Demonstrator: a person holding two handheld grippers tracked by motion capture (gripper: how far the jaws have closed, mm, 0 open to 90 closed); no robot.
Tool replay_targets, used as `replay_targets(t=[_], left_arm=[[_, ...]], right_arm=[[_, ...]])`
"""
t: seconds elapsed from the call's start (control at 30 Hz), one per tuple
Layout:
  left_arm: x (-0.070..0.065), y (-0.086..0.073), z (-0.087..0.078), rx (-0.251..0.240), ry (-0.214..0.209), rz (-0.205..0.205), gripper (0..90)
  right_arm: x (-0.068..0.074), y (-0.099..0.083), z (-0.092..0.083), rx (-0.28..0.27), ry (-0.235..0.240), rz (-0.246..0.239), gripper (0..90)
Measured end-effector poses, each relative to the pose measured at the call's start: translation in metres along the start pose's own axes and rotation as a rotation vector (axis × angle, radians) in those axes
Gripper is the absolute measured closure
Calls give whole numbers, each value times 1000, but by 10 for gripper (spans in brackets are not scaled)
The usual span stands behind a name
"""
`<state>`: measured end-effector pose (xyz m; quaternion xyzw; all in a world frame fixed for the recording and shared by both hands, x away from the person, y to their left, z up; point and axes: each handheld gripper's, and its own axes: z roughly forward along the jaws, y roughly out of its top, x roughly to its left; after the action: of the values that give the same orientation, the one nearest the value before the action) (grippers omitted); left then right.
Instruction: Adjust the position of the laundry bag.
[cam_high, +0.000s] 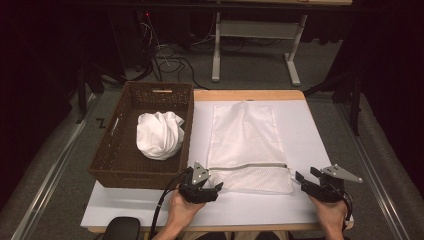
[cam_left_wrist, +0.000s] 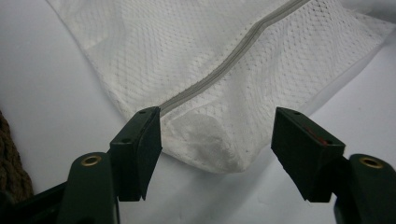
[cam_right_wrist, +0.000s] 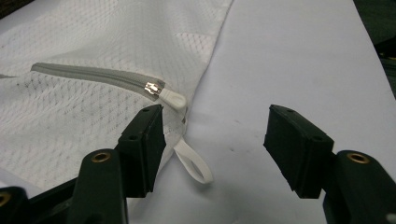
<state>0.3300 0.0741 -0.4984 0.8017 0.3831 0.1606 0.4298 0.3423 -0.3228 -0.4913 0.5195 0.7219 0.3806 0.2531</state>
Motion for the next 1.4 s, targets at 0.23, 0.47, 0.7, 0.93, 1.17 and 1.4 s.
replay_targets(t=[0.23,0.47,0.7,0.93,1.17,1.4], left_arm=[[0,1,0,-3,25,-4,335],[-8,3,3,12,35,38,339],[-8,10,12,37,21,0,341],[-3,19,32,82,60,-37,335],[6,18,48,155,84,-69,315],[4,17,51,170,99,-50,329]], right_arm=[[0,0,2,11,5,3,396],[0,1,5,20,9,-4,390],[2,3,6,41,17,-18,415],[7,7,13,58,40,-33,422],[14,8,25,102,68,-66,430],[15,8,32,138,76,-72,465]])
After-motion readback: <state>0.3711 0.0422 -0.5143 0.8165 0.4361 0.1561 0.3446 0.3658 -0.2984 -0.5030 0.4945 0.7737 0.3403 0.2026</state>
